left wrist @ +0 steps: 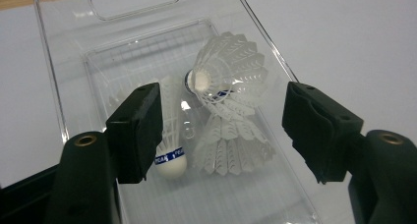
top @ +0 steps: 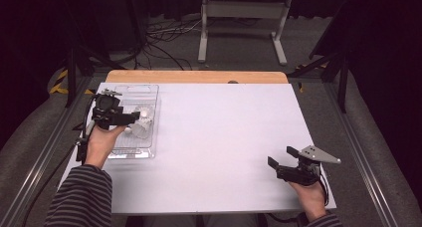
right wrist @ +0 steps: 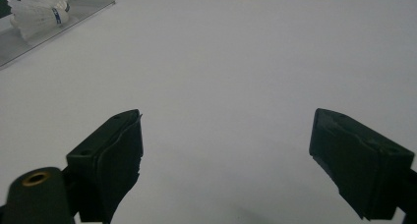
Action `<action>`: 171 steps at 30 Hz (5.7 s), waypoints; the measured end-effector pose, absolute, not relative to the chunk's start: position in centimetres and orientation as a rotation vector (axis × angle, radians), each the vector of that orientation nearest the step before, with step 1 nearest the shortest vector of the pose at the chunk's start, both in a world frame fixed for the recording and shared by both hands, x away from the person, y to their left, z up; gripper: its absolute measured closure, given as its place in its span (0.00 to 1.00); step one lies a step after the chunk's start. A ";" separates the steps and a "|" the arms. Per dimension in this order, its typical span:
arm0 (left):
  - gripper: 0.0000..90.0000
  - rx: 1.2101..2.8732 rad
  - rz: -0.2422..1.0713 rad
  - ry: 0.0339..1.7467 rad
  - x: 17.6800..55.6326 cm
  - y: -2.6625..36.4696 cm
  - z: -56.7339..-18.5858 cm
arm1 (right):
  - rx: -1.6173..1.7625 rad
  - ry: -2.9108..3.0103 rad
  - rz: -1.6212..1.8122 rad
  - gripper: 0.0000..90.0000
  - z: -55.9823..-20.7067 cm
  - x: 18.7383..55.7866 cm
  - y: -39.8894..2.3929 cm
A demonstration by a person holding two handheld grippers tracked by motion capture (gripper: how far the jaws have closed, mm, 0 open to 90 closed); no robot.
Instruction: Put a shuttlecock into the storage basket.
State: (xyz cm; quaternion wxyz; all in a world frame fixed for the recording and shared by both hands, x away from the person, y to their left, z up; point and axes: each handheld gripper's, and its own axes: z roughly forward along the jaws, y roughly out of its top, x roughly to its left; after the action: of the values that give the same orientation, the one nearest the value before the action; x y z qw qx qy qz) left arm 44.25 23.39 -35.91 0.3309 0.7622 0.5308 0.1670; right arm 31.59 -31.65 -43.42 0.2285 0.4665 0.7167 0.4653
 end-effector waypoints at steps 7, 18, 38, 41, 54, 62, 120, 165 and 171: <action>0.35 1.979 0.439 1.363 43.6 23.8 -35.7 | 1.285 1.973 1.282 0.15 -43.4 31.6 -31.7; 0.33 1.968 0.441 1.317 42.6 23.9 -35.6 | 1.285 1.971 1.283 0.15 -43.4 31.6 -31.7; 0.31 1.952 0.437 1.260 41.2 23.9 -35.5 | 1.283 1.972 1.275 0.15 -43.4 31.5 -31.7; 0.31 1.950 0.429 1.256 41.1 23.9 -35.6 | 1.282 1.973 1.276 0.15 -43.4 31.5 -31.7; 0.30 1.939 0.427 1.231 40.2 24.0 -35.6 | 1.280 1.974 1.276 0.15 -43.4 31.5 -31.6; 0.30 1.928 0.429 1.220 39.7 24.1 -35.6 | 1.279 1.972 1.278 0.15 -43.4 31.4 -31.6; 0.30 1.892 0.457 1.158 36.4 25.3 -36.1 | 1.279 1.982 1.274 0.15 -43.4 31.4 -31.6; 0.30 1.853 0.451 1.150 34.1 26.2 -37.2 | 1.274 1.986 1.267 0.15 -43.4 31.4 -31.5; 0.30 1.843 0.447 1.157 33.9 26.5 -37.5 | 1.274 1.988 1.268 0.15 -43.4 31.4 -31.5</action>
State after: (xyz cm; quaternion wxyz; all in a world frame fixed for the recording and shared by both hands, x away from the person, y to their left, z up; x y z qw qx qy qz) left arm 33.86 26.50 -37.53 0.4442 0.7433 0.4666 0.1804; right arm 31.43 -31.52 -43.41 0.2288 0.4628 0.7220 0.4606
